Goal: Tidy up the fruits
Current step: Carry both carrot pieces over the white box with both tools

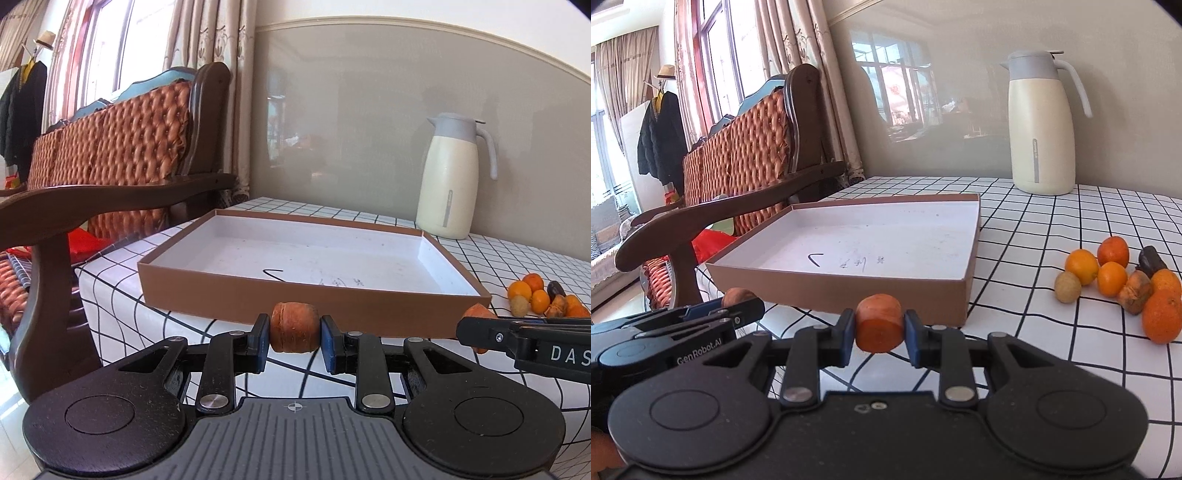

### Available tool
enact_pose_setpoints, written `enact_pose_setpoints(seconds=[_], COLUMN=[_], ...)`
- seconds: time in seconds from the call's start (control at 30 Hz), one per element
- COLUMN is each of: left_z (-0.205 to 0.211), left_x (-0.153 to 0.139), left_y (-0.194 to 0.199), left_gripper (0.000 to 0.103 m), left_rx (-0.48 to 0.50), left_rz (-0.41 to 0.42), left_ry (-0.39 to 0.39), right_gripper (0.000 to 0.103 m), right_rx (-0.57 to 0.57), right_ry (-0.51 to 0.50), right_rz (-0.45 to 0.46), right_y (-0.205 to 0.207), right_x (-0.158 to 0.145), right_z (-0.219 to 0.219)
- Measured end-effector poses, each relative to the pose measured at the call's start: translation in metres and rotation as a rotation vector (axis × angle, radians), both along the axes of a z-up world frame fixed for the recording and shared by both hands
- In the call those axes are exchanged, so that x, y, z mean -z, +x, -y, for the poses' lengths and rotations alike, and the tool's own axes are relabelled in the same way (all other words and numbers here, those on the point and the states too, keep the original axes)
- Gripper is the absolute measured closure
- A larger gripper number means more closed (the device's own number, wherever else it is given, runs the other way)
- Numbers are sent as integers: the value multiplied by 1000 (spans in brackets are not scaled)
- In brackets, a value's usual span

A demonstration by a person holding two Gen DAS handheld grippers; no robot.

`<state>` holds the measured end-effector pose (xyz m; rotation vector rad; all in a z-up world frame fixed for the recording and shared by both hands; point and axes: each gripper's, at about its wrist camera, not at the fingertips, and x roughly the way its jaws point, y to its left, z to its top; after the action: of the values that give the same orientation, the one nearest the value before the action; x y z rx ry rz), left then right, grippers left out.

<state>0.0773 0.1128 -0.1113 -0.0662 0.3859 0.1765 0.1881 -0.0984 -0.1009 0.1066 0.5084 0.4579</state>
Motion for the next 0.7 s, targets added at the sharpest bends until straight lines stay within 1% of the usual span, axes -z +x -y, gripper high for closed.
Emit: enact_pose_setpoints(seconds=[0.2,0.43,0.5,0.7], left_z=[-20,-40,-45,-58], left_x=[-5,-18,-23,-38], left_y=[1,3,7,21], left_gripper=[74,74,74,74], left_rx=[-41,-73,-75,-76], left_rz=[19,62,71,99], left_ry=[-14,-36,-38,1], right_gripper=[84,83,83,83], right_rx=[-23,-22,-23,-16], right_ry=[8,4,5,6], right_rz=[16,109,120,168], right_y=[3,3,6,20], right_x=[-4,-22,-26,-39], right_z=[-10,-16,-16,-18])
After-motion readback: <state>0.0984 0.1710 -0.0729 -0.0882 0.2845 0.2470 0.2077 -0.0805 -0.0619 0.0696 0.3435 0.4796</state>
